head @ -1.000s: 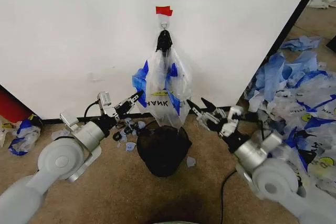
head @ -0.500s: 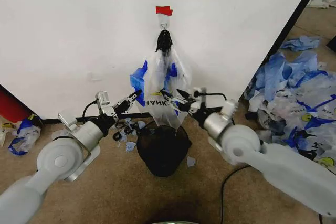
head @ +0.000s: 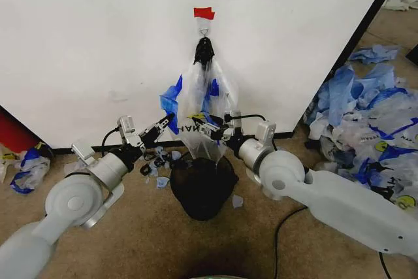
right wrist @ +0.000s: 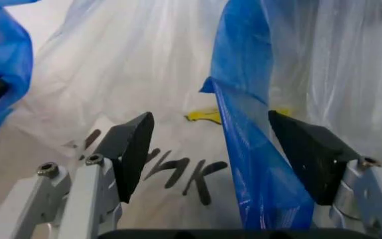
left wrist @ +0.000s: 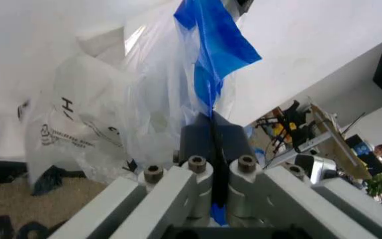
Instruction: Pick up the garbage bag from the wall and place it over the trash bin.
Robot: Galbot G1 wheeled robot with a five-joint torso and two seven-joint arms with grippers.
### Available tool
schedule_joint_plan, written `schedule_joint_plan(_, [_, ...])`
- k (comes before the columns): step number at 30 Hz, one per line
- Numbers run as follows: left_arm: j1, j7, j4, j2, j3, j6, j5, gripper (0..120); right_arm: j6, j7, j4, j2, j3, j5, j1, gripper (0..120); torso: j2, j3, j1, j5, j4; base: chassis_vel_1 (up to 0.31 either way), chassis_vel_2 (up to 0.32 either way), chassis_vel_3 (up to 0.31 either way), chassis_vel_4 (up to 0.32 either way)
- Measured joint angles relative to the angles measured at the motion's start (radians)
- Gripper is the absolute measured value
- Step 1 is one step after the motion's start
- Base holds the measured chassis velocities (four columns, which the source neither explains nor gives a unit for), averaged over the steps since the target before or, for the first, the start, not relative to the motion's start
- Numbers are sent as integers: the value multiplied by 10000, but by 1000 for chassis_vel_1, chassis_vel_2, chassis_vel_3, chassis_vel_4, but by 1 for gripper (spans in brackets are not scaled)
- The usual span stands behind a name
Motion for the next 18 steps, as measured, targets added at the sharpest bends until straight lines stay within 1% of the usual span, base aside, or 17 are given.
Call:
schedule_joint_plan(4, [-55, 12, 40, -15, 47, -2, 20, 0, -193, 167, 76, -23, 22, -81, -92, 67, 0, 0, 0, 2, -1, 0, 0, 0, 0])
schedule_joint_plan(7, [-76, 15, 73, -33, 70, -5, 25, 0, -260, 267, 71, -24, 42, -234, -186, 59, 0, 0, 0, 2, 0, 0, 0, 0, 0])
schedule_joint_plan(8, [-76, 15, 73, -33, 70, -5, 25, 0, -260, 267, 71, -24, 42, -234, -186, 59, 0, 0, 0, 2, 0, 0, 0, 0, 0])
schedule_joint_plan(14, [14, 39, 146, -101, 88, -5, 115, 0, -249, 274, 64, -39, 138, -404, -382, 34, 0, 0, 0, 1, 0, 0, 0, 0, 0])
schedule_joint_plan(15, [14, 39, 146, -101, 88, -5, 115, 0, -249, 274, 64, -39, 138, -404, -382, 34, 0, 0, 0, 1, 0, 0, 0, 0, 0])
schedule_joint_plan(18, [50, 52, 163, -134, 101, -5, 153, 0, -225, 270, 63, -39, 210, -419, -465, 22, 0, 0, 0, 1, 0, 0, 0, 0, 0])
